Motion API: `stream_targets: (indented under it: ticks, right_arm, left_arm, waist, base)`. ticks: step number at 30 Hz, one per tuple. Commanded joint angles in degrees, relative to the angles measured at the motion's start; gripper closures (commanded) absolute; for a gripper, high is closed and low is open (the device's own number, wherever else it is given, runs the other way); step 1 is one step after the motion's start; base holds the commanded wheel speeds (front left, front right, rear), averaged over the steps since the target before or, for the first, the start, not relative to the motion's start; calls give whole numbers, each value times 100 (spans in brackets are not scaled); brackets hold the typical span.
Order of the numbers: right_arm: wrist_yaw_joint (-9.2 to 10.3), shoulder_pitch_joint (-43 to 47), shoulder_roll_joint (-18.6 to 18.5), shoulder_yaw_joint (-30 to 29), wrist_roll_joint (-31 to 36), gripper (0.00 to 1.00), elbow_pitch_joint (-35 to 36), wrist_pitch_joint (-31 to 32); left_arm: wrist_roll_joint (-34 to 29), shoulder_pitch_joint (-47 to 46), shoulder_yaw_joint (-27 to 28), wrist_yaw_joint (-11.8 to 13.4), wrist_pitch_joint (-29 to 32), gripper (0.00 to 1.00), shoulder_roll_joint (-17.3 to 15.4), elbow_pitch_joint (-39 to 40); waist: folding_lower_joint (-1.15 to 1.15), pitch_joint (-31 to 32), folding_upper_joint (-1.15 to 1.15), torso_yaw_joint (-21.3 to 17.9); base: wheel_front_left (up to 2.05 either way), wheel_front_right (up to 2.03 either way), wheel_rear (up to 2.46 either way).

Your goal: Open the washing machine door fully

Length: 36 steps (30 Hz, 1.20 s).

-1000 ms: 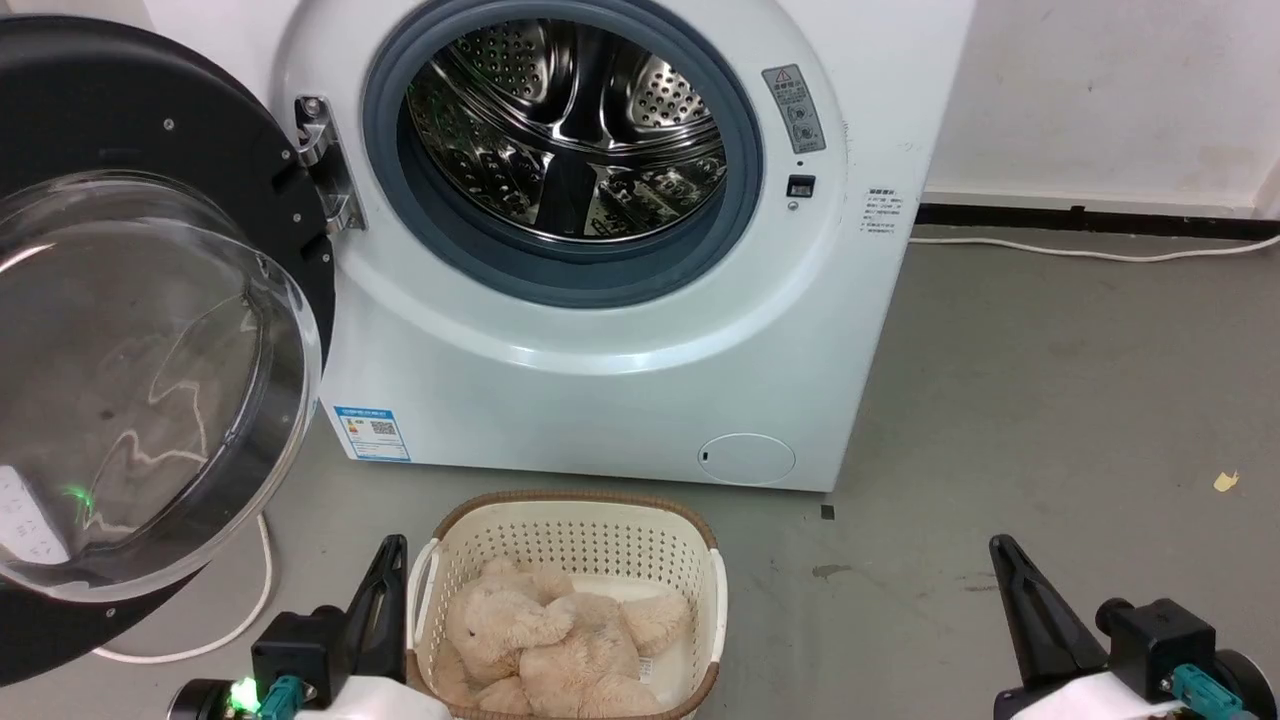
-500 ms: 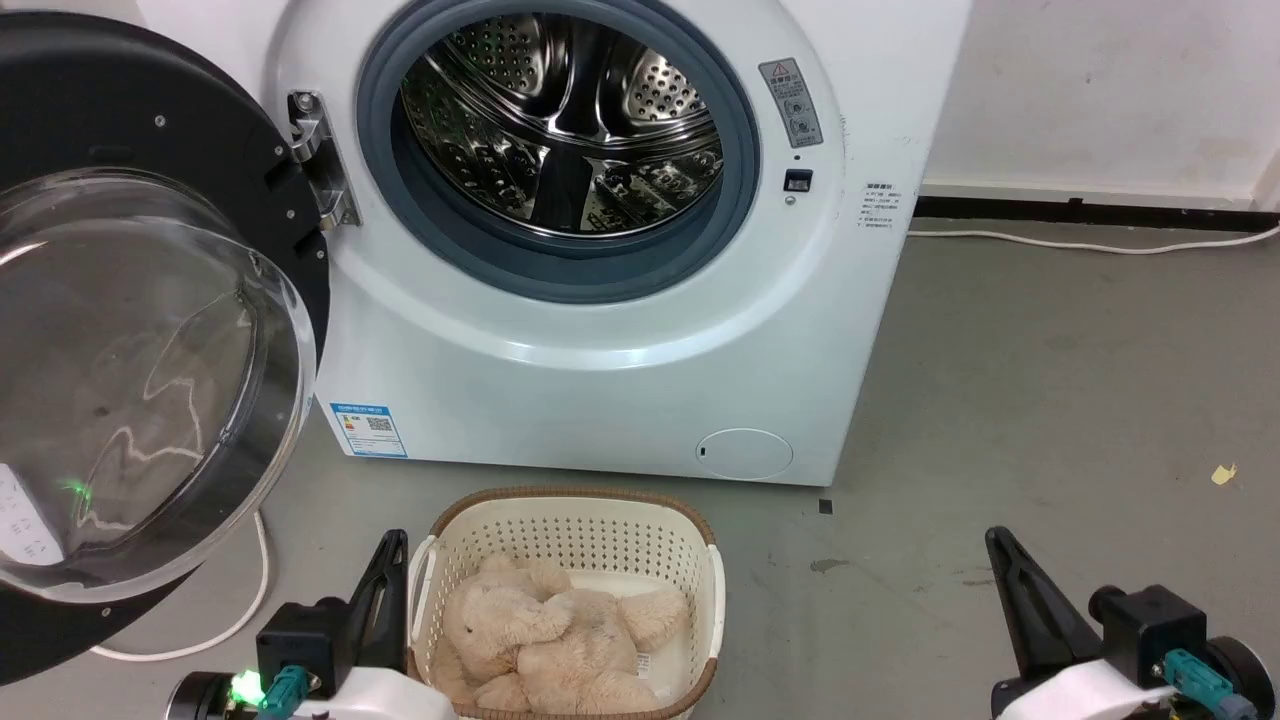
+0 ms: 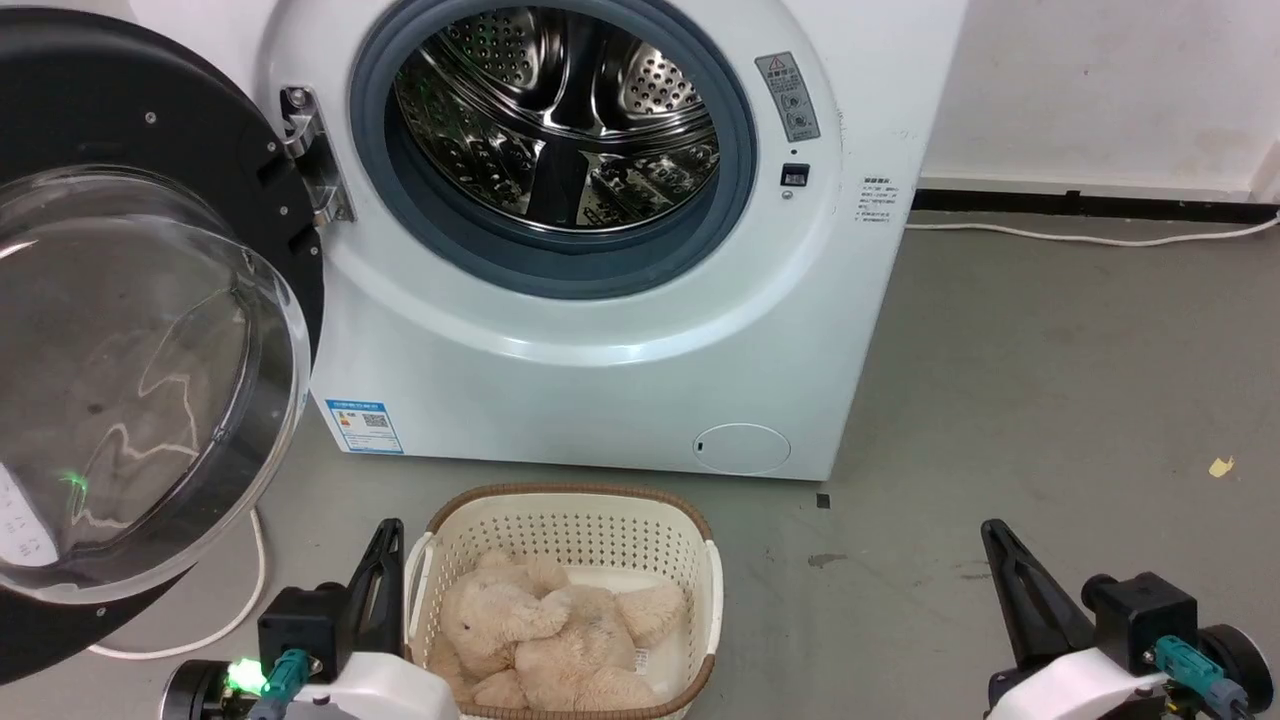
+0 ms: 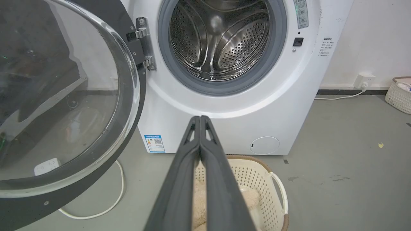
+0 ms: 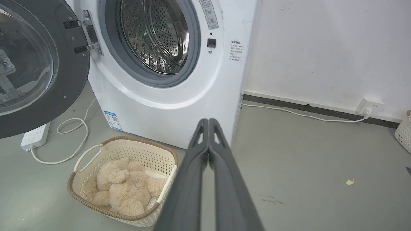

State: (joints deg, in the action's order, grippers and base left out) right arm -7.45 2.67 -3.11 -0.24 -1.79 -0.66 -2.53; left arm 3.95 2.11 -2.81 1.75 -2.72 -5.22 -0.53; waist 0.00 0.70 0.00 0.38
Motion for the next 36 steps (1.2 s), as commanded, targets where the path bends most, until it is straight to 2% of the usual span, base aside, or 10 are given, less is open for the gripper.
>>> stream_targets:
  ticks: [1,21,36]
  right_arm:
    - [-3,-123,20,7,58,100,38,44]
    - [-3,-267,24,24,179,100,66,253]
    - [-3,-267,24,24,179,100,66,253]
  left_arm:
    - [-80,-99,53,-47,40,100,44,23]
    - [-395,-211,281,-175,272,100,235,53]
    - [-395,-211,281,-175,272,100,235,53]
  waist:
    - [0,-6,0,-3]
    - [0,-70,0,-38]
    - [0,-70,0,-38]
  base:
    - [0,0,0]
    - [0,0,0]
    - [0,0,0]
